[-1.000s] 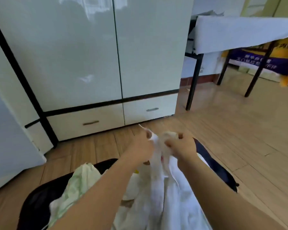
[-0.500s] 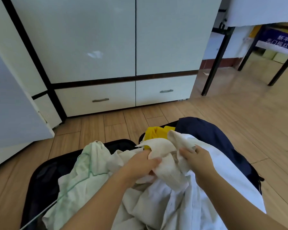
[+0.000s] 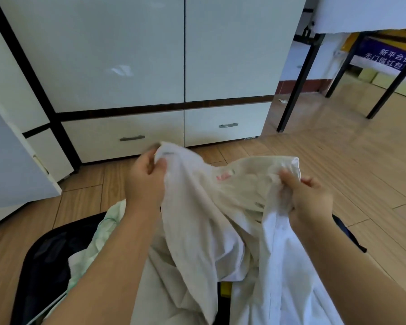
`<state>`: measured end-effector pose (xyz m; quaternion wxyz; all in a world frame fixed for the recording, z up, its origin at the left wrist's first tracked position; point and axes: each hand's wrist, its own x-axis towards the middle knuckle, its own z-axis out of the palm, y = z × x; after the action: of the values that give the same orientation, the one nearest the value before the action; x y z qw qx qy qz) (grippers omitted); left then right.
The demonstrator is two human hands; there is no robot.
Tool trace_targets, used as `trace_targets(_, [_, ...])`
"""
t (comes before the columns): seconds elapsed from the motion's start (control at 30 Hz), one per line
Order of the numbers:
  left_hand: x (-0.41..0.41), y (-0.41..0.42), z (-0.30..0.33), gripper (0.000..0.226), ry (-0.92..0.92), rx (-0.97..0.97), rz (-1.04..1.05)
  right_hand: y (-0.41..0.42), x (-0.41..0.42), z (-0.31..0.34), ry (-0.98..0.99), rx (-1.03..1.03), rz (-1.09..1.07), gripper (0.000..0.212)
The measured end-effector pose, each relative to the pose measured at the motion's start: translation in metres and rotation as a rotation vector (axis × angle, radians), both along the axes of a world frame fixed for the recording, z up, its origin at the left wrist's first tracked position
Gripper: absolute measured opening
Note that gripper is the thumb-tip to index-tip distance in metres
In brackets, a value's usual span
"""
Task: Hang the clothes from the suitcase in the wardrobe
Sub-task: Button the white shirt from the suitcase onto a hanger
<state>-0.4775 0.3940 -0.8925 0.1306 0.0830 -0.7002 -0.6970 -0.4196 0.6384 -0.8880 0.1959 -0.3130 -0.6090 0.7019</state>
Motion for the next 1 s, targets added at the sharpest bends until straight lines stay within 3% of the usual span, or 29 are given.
trace_targets(0.07, [0.001,0.018,0.01,0.027,0.038,-0.084,-0.169,-0.005,-0.003,0.007,0.014,0.072,0.102,0.009])
trace_targets(0.17, [0.02,0.053,-0.006,0.005,-0.007,-0.476,-0.294,-0.019,-0.003,-0.013,-0.074,0.215,0.309,0.012])
trace_targets(0.23, [0.036,0.069,-0.031,0.021,-0.062,-0.635,-0.334,-0.025,0.001,-0.033,-0.22,0.329,0.338,0.019])
trace_targets(0.3, [0.047,0.077,-0.049,0.033,-0.106,-0.653,-0.312,-0.029,0.008,-0.047,-0.321,0.288,0.322,0.017])
trace_targets(0.43, [0.055,0.086,-0.061,0.046,-0.18,-0.579,-0.256,-0.026,0.019,-0.053,-0.453,-0.127,0.28,0.046])
trace_targets(0.57, [0.055,0.099,-0.059,0.044,-0.319,-0.471,-0.241,-0.02,0.015,-0.047,-0.263,-0.241,0.409,0.036])
trace_targets(0.7, [0.042,0.099,-0.057,0.034,-0.653,0.185,-0.031,-0.018,0.016,-0.043,-0.137,-0.208,0.54,0.021])
trace_targets(0.77, [0.046,0.097,-0.051,0.037,-0.707,0.334,-0.04,-0.02,0.019,-0.043,-0.163,-0.212,0.591,0.019])
trace_targets(0.83, [0.048,0.097,-0.053,0.04,-0.682,0.336,-0.116,-0.022,0.022,-0.045,-0.168,-0.241,0.64,0.016])
trace_targets(0.9, [0.055,0.098,-0.049,0.027,-0.616,0.305,-0.215,-0.022,0.023,-0.044,-0.135,-0.256,0.659,0.016])
trace_targets(0.97, [0.059,0.097,-0.043,0.013,-0.492,0.202,-0.309,-0.021,0.022,-0.042,-0.094,-0.286,0.632,0.025])
trace_targets(1.0, [0.062,0.097,-0.039,0.02,-0.428,0.159,-0.357,-0.021,0.022,-0.041,-0.083,-0.309,0.614,0.029])
